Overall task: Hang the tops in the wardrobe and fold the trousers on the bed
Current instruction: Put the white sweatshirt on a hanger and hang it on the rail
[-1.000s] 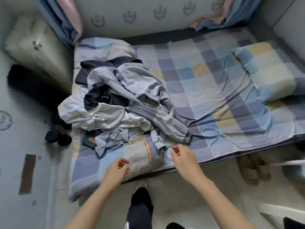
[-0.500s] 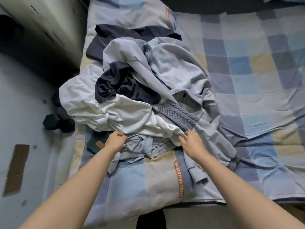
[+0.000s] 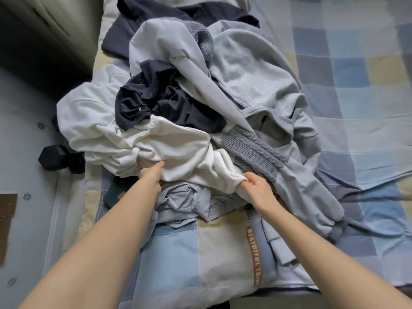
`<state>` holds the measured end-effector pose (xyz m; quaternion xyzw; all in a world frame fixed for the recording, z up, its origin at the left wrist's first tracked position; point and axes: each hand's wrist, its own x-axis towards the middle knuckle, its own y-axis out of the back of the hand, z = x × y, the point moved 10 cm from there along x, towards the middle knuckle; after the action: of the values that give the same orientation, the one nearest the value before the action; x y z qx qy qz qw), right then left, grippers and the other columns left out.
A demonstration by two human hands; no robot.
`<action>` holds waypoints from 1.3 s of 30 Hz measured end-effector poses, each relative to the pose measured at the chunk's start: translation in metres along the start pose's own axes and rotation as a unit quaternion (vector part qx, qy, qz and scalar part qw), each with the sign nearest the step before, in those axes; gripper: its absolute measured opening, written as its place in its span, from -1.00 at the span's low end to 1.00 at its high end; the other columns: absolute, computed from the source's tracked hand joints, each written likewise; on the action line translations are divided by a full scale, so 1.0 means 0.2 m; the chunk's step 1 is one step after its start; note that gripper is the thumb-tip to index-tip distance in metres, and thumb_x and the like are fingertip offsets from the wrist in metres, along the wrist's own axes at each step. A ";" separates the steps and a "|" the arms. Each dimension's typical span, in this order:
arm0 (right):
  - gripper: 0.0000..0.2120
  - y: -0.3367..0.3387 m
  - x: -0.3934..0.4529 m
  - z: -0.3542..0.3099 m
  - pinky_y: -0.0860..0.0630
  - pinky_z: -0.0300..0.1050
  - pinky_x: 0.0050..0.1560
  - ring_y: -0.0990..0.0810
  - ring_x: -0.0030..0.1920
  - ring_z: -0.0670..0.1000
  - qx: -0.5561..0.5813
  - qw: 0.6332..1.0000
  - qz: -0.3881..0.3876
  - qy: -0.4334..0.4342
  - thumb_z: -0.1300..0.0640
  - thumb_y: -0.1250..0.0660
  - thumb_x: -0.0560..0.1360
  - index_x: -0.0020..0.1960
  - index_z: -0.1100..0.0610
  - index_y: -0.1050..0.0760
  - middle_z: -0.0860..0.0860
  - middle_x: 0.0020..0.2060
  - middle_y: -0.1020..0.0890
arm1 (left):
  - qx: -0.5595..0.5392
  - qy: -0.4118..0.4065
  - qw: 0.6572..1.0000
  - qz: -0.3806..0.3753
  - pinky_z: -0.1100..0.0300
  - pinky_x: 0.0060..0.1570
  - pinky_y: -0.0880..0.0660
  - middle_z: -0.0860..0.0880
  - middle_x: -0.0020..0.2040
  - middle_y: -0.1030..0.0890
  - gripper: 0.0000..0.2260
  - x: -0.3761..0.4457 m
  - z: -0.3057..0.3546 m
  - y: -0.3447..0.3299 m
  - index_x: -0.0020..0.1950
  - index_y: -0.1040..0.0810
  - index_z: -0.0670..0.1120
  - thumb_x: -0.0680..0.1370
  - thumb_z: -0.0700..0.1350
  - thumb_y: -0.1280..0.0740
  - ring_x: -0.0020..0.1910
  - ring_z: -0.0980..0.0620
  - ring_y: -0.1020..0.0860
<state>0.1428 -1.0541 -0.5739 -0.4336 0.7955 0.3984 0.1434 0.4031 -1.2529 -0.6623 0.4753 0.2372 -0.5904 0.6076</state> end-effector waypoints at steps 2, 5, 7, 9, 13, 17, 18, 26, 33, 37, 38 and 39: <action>-0.76 0.05 -0.14 -0.10 -0.26 -0.11 -0.29 -0.31 -0.32 -0.05 0.129 0.991 -0.001 0.025 0.22 -0.19 0.47 -0.33 0.31 -0.32 0.12 -0.36 -0.37 | -0.031 0.025 0.999 -0.009 -0.18 0.16 -0.53 -0.16 0.16 -0.55 -0.57 -0.02 -0.02 0.01 0.31 -0.42 -0.20 0.51 -0.10 -0.45 0.13 -0.20 -0.58; -0.82 0.17 -0.38 -0.19 -0.10 -0.23 -0.45 -0.16 -0.42 -0.14 0.240 0.970 -0.005 0.039 0.17 -0.11 0.35 -0.41 0.09 -0.18 -0.05 -0.46 -0.22 | -0.093 0.033 0.995 -0.025 -0.18 0.00 -0.57 -0.21 0.08 -0.58 -0.78 -0.08 0.01 0.03 0.19 -0.48 -0.18 0.56 -0.27 -0.32 -0.03 -0.15 -0.61; -0.77 0.26 -0.48 -0.18 -0.07 -0.17 -0.40 -0.13 -0.40 -0.12 0.216 0.976 0.001 0.029 0.18 -0.13 0.35 -0.41 0.04 -0.12 -0.05 -0.46 -0.17 | -0.068 -0.043 0.997 0.004 0.00 -0.10 -0.54 -0.17 0.02 -0.56 -0.84 -0.17 0.09 0.10 0.12 -0.50 -0.16 0.56 -0.29 -0.25 -0.12 -0.09 -0.55; -0.68 0.34 -0.54 -0.09 -0.08 -0.11 -0.29 -0.15 -0.33 -0.05 0.146 0.989 0.017 -0.009 0.25 -0.16 0.46 -0.38 0.05 -0.11 0.00 -0.42 -0.17 | 0.020 -0.145 0.989 0.024 0.07 -0.10 -0.46 -0.11 -0.08 -0.56 -0.84 -0.33 0.18 0.15 0.05 -0.55 -0.18 0.55 -0.25 -0.21 -0.12 -0.07 -0.49; -0.73 0.39 -0.70 0.03 -0.16 -0.12 -0.30 -0.25 -0.33 -0.01 0.024 0.994 -0.043 -0.096 0.24 -0.14 0.50 -0.36 0.12 -0.22 0.03 -0.42 -0.26 | 0.049 -0.234 0.970 -0.039 0.07 -0.15 -0.38 -0.09 -0.23 -0.44 -0.87 -0.78 0.23 0.13 -0.22 -0.43 -0.21 0.51 -0.20 -0.22 -0.20 0.00 -0.39; -0.69 0.38 -0.85 0.01 -0.47 -0.05 -0.01 -0.55 -0.07 0.11 -0.037 0.988 -0.096 -0.119 0.09 -0.14 0.60 -0.16 0.27 -0.51 0.14 -0.16 -0.59 | 0.114 -0.355 0.924 -0.090 0.24 -0.41 -0.18 0.09 -0.45 -0.24 -0.70 -1.37 0.30 0.12 -0.37 -0.24 -0.07 0.50 -0.21 -0.29 -0.41 0.15 -0.19; -0.63 0.41 -0.88 -0.04 -0.46 0.02 0.16 -0.56 0.06 0.12 -0.015 0.989 -0.082 -0.120 0.01 -0.12 0.62 -0.03 0.26 -0.55 0.13 -0.02 -0.62 | 0.124 -0.375 0.912 -0.112 0.28 -0.44 -0.15 0.10 -0.47 -0.22 -0.68 -1.53 0.31 0.12 -0.38 -0.23 -0.07 0.49 -0.24 -0.30 -0.44 0.16 -0.17; -0.58 0.44 -0.90 -0.50 -0.56 -0.11 -0.17 -0.59 -0.12 0.01 0.204 0.964 -0.072 -0.154 -0.19 -0.30 0.46 0.14 0.10 -0.47 0.00 -0.09 -0.59 | 0.207 -0.447 0.825 -0.278 0.16 -0.35 -0.12 0.02 -0.44 -0.20 -0.76 -2.35 0.16 0.10 -0.40 -0.17 -0.08 0.33 -0.15 -0.25 -0.37 0.07 -0.16; -0.77 0.70 -1.11 -0.57 -0.42 -0.11 -0.18 -0.52 -0.22 0.06 0.273 0.956 0.058 -0.095 0.32 -0.18 0.48 -0.19 0.13 -0.57 0.07 -0.29 -0.59 | 0.366 -0.352 0.809 -0.297 0.17 -0.35 -0.18 0.08 -0.47 -0.29 -0.76 -2.34 -0.04 0.20 -0.41 -0.26 -0.03 0.41 -0.04 -0.24 -0.40 0.09 -0.22; -0.89 0.95 -1.38 -0.66 -0.31 -0.04 -0.15 -0.42 -0.18 0.09 0.347 0.932 0.095 -0.036 0.28 -0.24 0.45 -0.15 0.30 -0.53 0.15 -0.25 -0.49 | 0.503 -0.232 0.791 -0.261 0.24 -0.30 -0.43 0.03 -0.42 -0.62 -0.63 -2.13 -0.11 0.30 -0.31 -0.57 -0.07 0.61 0.07 -0.23 -0.43 0.11 -0.52; -0.90 1.00 -1.46 -0.69 -0.28 -0.05 -0.16 -0.39 -0.19 0.08 0.362 0.926 0.099 -0.022 0.25 -0.26 0.42 -0.16 0.27 -0.51 0.14 -0.27 -0.46 | 0.491 -0.248 0.804 -0.225 0.20 -0.24 -0.46 0.01 -0.40 -0.63 -0.63 -2.10 -0.05 0.31 -0.29 -0.58 -0.10 0.61 0.07 -0.23 -0.39 0.07 -0.55; -0.89 1.05 -1.54 -0.72 -0.27 -0.07 -0.18 -0.37 -0.21 0.07 0.370 0.924 0.099 -0.007 0.21 -0.26 0.38 -0.18 0.26 -0.49 0.12 -0.29 -0.44 | 0.466 -0.278 0.820 -0.182 0.13 -0.18 -0.49 -0.02 -0.36 -0.63 -0.66 -2.08 0.03 0.32 -0.27 -0.55 -0.11 0.60 0.07 -0.25 -0.31 0.01 -0.58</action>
<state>0.1706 -0.9217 -0.1983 -0.2657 0.9240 0.0915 0.2592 0.3827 -1.0631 -0.2868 0.4656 -0.1637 -0.8373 0.2351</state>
